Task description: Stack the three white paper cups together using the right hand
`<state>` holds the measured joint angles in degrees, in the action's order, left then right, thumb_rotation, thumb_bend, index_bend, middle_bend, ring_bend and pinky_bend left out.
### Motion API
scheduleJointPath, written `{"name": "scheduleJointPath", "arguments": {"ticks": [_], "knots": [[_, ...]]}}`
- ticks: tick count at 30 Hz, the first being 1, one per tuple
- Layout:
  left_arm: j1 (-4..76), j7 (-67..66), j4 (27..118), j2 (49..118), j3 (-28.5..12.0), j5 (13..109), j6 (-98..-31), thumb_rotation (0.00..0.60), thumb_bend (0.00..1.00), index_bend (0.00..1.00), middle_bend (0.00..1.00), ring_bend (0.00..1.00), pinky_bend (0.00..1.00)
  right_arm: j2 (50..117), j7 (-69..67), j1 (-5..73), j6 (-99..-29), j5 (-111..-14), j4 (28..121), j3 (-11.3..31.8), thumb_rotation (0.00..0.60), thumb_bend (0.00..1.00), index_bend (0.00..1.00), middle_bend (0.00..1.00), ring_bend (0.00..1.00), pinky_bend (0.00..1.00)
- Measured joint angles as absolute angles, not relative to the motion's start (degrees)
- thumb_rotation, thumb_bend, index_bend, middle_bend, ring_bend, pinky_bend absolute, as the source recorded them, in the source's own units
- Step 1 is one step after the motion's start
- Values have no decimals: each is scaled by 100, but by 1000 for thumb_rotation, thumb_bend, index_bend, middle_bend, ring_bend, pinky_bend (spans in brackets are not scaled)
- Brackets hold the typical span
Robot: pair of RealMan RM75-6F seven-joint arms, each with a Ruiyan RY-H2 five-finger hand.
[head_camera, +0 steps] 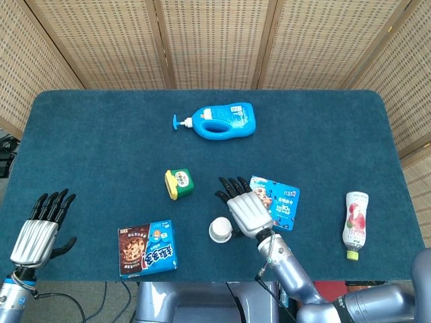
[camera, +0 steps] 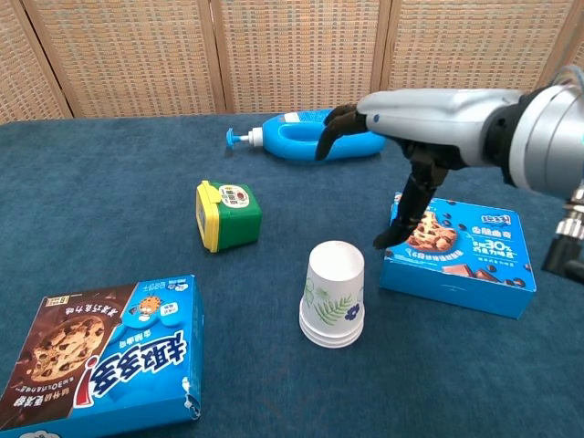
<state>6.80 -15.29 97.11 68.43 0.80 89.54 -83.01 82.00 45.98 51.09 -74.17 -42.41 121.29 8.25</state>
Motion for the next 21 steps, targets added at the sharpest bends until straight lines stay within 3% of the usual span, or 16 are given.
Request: {"name": "scheduleJointPath", "arguments": {"ticks": [9, 21], "knots": [[676, -1557, 9721, 6847, 72, 8956, -8315, 600, 264, 0, 0, 0, 0, 7260, 3834, 4396, -7765, -4844, 12064, 554, 600, 98, 215, 0, 0, 76], [660, -1655, 9662, 6958, 58, 8990, -8377, 600, 264, 0, 0, 0, 0, 6739, 2026, 2836, -8381, -6762, 10980, -582, 600, 99, 215, 0, 0, 74]]}}
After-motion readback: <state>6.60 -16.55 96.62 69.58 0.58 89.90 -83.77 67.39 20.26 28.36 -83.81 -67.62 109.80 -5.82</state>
